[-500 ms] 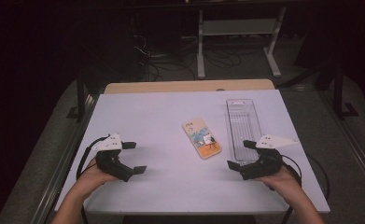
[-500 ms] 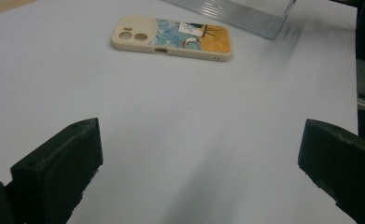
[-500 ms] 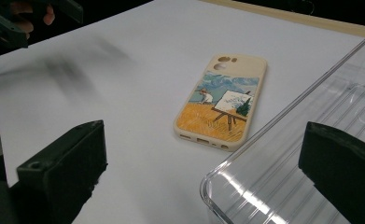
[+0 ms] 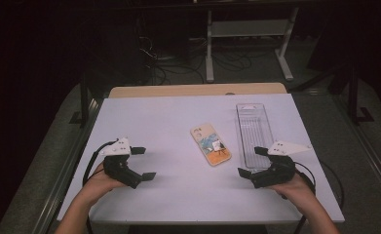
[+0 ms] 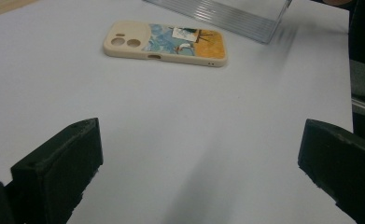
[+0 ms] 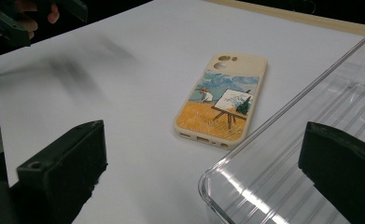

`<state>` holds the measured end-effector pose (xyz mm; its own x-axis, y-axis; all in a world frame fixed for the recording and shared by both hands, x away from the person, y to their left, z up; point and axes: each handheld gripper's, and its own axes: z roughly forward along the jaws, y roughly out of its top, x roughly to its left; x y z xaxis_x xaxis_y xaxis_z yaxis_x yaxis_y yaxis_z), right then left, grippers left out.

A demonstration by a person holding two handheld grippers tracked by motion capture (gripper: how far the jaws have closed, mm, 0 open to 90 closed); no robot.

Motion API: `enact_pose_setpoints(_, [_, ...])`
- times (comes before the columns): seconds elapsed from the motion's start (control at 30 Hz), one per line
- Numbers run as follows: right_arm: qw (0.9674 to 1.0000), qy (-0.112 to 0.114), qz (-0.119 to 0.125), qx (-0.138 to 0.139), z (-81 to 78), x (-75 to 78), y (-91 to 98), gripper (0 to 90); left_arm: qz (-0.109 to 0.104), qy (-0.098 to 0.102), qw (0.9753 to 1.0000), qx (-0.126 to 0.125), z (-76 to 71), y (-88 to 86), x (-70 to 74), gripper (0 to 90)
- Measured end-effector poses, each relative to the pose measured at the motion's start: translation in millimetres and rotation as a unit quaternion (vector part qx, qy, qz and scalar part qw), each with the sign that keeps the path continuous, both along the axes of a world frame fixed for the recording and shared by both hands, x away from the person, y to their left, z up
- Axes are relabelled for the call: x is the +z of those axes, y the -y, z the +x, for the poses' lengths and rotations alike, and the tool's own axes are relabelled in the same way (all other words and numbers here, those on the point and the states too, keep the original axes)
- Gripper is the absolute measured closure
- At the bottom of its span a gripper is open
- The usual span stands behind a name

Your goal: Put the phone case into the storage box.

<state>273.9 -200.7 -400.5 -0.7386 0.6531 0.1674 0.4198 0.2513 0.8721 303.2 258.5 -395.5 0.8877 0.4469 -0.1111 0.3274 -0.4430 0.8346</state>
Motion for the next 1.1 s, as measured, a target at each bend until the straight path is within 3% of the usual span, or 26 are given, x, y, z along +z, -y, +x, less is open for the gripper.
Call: enact_pose_setpoints(1.1, [1.0, 0.0, -0.001, -0.003, 0.1, -1.5, 4.3, 0.8, -0.006, -0.006, 0.9994, -0.034, 19.4, 33.9, 4.8, 0.0])
